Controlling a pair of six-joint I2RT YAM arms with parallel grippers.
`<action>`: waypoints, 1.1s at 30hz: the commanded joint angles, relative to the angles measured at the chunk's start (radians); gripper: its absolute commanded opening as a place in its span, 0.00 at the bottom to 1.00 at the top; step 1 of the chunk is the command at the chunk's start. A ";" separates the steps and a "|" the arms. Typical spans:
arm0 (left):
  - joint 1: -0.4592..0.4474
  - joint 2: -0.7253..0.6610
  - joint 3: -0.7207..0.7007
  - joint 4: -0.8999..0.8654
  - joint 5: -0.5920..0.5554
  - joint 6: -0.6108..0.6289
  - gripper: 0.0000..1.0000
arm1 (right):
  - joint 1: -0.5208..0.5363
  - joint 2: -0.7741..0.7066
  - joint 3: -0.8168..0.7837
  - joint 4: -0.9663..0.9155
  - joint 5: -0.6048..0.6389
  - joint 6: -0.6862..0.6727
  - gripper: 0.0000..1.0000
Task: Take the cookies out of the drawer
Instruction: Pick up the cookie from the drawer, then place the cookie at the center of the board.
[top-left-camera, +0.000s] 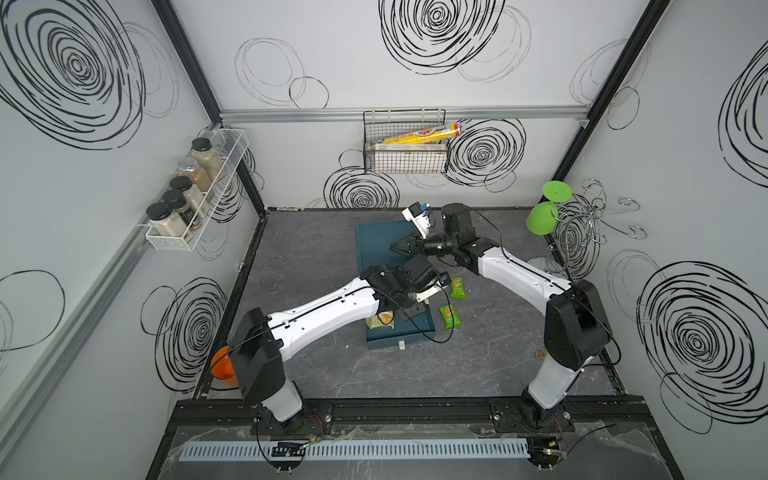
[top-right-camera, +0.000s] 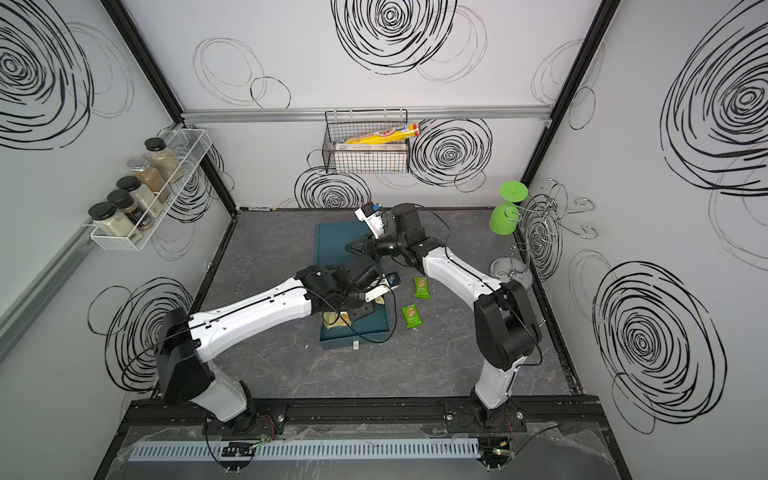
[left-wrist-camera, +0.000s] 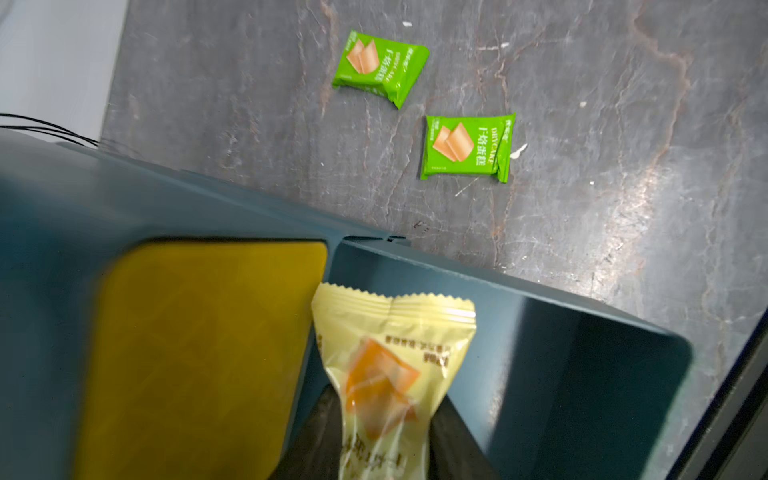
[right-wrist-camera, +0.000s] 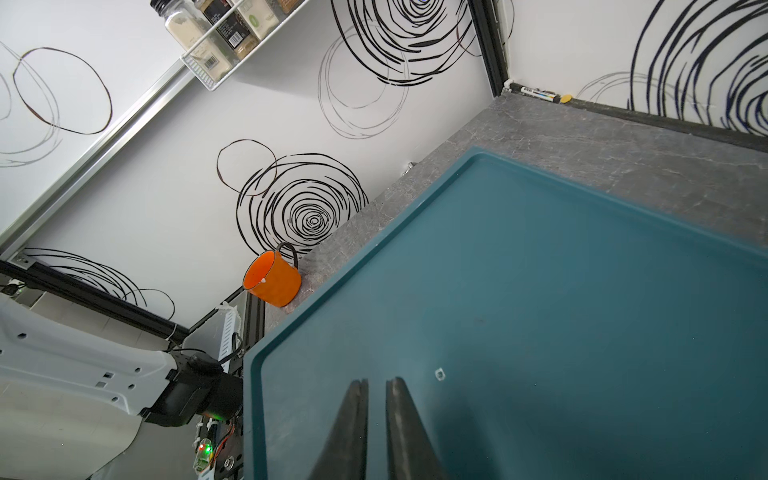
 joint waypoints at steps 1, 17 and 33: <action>-0.008 -0.060 0.032 -0.068 -0.060 -0.037 0.36 | -0.003 0.048 0.015 -0.090 0.018 0.007 0.15; 0.111 -0.332 0.143 -0.276 -0.250 -0.311 0.37 | -0.003 0.042 0.046 -0.094 0.009 0.010 0.15; 0.706 -0.185 -0.165 -0.067 0.021 -0.417 0.36 | -0.003 0.058 0.058 -0.091 -0.004 0.010 0.15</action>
